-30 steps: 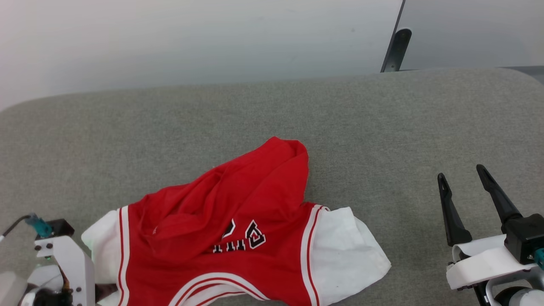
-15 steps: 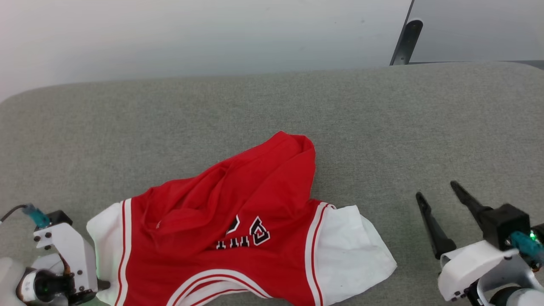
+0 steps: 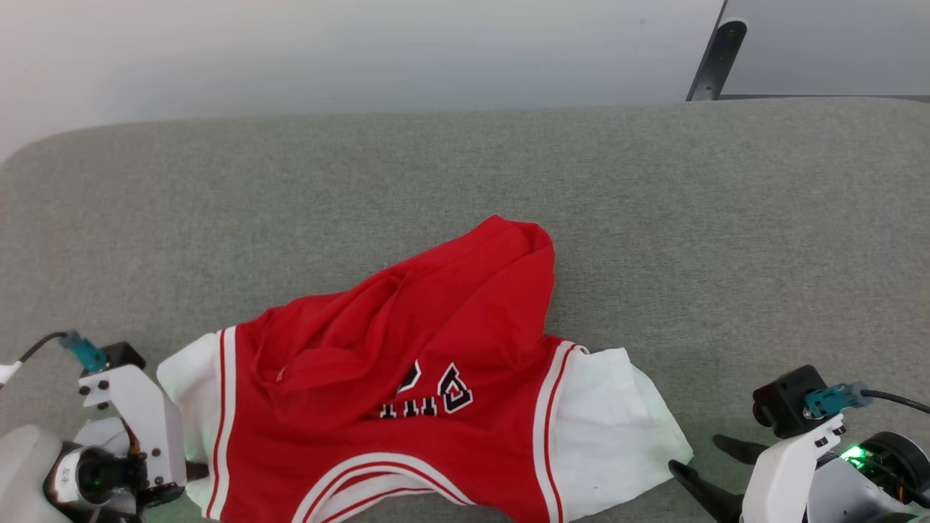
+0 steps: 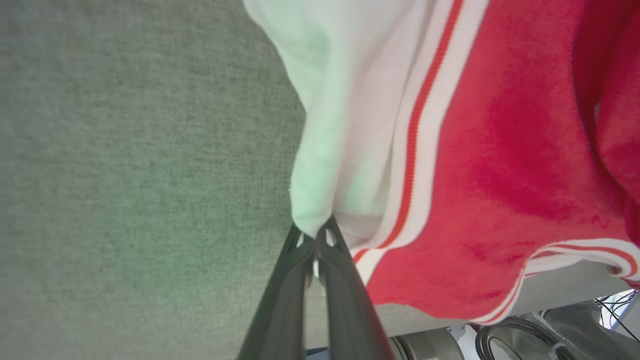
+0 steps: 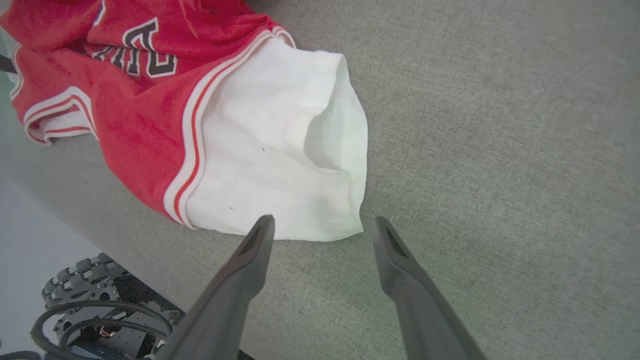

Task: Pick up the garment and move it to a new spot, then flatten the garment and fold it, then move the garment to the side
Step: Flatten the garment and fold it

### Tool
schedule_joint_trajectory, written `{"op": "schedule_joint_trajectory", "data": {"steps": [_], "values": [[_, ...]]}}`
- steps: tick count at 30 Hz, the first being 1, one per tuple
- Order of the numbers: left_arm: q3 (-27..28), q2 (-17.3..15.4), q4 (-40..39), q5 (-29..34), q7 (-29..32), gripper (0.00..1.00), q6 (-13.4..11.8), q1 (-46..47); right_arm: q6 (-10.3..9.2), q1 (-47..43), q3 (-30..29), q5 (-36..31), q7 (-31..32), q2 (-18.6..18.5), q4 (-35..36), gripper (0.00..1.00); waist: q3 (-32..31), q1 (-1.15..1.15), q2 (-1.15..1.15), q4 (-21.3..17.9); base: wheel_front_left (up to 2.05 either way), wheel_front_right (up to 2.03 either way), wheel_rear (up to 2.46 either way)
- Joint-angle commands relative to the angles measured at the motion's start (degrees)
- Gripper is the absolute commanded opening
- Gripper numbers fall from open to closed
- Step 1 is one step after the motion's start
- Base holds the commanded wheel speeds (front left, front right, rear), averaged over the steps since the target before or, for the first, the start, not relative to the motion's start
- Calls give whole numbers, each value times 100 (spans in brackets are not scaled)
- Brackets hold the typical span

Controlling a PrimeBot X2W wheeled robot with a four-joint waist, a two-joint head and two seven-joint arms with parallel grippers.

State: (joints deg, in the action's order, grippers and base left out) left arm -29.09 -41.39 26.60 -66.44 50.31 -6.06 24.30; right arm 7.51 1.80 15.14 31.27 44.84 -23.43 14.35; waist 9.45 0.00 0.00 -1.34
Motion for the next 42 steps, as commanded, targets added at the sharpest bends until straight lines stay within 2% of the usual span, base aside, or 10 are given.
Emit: {"op": "schedule_joint_trajectory", "data": {"steps": [1, 10, 18, 28, 39, 40, 41, 42], "values": [[-69, 157, -64, 26, -18, 0, -15, -17, -4, -64, -39, 25, 213, -17, 126, 100, 33, 0, 0, 40, 0, 0, 0], [-86, 219, -143, 53, 19, 0, -112, 164, -4, -119, 40, 10, 735, 242, 310, 100, 129, 0, 0, 171, 0, 0, 0], [-103, 272, -141, 44, 32, 0, -107, 217, -4, -109, 22, -207, 853, 318, 203, 100, 206, 0, 0, 254, 0, 0, 0], [-164, 371, -90, 84, 10, 0, -45, 316, -4, -56, 171, -156, 1001, 473, -8, 100, 289, 0, 0, 383, 0, 0, 0], [-211, 552, 96, 131, -80, 0, 82, 567, -4, 359, 576, -383, 762, 555, -767, 100, 434, 0, 0, 553, 0, 0, 0], [-211, 562, 123, 131, -89, 0, 91, 571, -4, 382, 605, -380, 722, 554, -844, 64, 437, 0, 0, 564, 0, 0, 0], [-217, 570, 145, 132, -93, 0, 102, 584, -4, 428, 644, -402, 678, 523, -923, 16, 440, 0, 0, 575, 0, 0, 0], [-223, 581, 169, 138, -96, 0, 122, 596, -6, 474, 661, -461, 619, 481, -994, 0, 438, 0, 0, 586, 0, 0, 0]]}}
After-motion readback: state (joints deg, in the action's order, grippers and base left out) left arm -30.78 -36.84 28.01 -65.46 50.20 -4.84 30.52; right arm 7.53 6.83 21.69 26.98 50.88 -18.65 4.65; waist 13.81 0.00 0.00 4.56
